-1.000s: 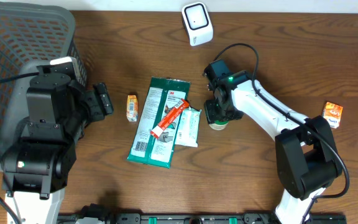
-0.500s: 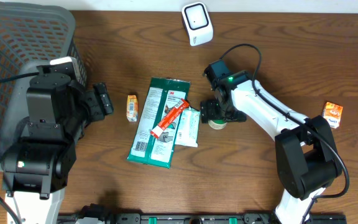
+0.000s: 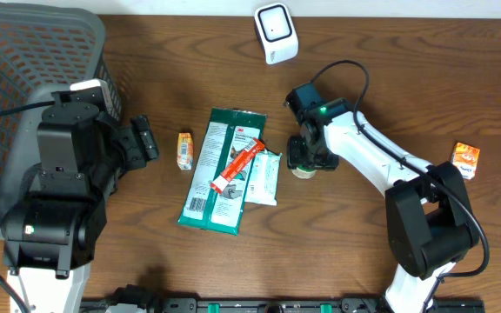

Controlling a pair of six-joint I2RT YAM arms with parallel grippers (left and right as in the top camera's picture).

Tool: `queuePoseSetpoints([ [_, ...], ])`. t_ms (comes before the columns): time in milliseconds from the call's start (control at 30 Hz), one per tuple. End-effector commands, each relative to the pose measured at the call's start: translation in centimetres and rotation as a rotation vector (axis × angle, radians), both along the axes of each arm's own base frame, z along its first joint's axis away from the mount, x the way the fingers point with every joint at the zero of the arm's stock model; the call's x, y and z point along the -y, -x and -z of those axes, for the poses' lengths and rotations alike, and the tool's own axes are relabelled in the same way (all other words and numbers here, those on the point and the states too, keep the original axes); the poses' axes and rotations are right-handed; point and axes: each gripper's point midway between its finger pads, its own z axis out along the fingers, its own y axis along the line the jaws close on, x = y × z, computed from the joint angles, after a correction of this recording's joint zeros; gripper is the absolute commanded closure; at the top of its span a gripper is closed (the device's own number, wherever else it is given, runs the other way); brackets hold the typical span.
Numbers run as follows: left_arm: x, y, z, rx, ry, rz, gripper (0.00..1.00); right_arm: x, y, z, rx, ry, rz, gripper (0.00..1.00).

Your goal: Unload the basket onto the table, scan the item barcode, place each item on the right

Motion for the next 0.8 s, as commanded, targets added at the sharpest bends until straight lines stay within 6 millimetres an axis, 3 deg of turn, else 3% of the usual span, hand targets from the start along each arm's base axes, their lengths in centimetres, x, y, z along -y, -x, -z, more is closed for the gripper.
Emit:
queuePoseSetpoints([
  [0, -0.28, -0.03, -0.41, 0.011, 0.002, -0.014, 0.13, -0.29, -0.20, 0.03, -0.016, -0.034, 0.154, 0.30],
  [67, -0.28, -0.03, -0.41, 0.011, 0.002, -0.014, 0.13, -0.31, -0.19, 0.03, -0.013, -0.032, 0.124, 0.04],
  [100, -0.28, -0.03, -0.41, 0.011, 0.002, -0.014, 0.13, -0.30, -0.19, 0.03, -0.011, -0.030, 0.093, 0.01],
  [233, -0.27, -0.03, -0.41, 0.011, 0.002, -0.014, 0.13, -0.22, -0.01, 0.05, -0.002, -0.017, -0.138, 0.01],
  [433, -0.28, -0.03, -0.41, 0.011, 0.002, -0.014, 0.13, -0.24, -0.37, 0.03, 0.028, -0.004, -0.339, 0.01],
  [667, -0.27, -0.03, -0.41, 0.011, 0.002, -0.014, 0.13, -0.52, -0.69, -0.01, 0.046, -0.008, -0.374, 0.50],
  [767, -0.27, -0.02, -0.42, 0.011, 0.002, -0.014, 0.13, -0.56, -0.55, 0.00, 0.037, -0.011, -0.312, 0.53],
])
